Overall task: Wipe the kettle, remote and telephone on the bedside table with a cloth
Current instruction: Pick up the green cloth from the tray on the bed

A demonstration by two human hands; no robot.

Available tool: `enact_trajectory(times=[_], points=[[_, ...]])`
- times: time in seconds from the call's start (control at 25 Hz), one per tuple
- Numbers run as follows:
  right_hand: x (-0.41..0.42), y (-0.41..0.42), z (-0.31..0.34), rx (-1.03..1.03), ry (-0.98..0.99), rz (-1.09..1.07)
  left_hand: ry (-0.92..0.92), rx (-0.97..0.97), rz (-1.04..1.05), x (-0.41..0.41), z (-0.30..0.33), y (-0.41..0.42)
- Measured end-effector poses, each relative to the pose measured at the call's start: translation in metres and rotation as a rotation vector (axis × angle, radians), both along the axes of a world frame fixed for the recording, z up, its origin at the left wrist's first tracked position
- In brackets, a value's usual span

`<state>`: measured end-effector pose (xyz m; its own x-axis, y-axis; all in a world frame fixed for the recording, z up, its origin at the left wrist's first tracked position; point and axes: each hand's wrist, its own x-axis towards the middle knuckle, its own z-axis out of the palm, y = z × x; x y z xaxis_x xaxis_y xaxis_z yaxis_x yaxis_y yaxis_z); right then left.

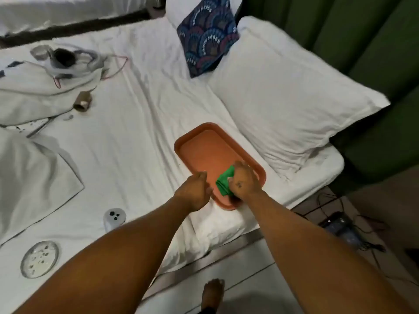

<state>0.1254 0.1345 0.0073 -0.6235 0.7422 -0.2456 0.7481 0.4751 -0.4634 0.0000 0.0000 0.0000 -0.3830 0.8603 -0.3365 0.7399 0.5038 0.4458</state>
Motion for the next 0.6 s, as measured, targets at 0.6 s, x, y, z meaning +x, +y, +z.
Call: enact_trajectory(times=[0.6], points=[[0.035,0.063,-0.106,-0.45,0.254,-0.349,-0.592,-0.089,0.334,0.004,-0.082,0.114]])
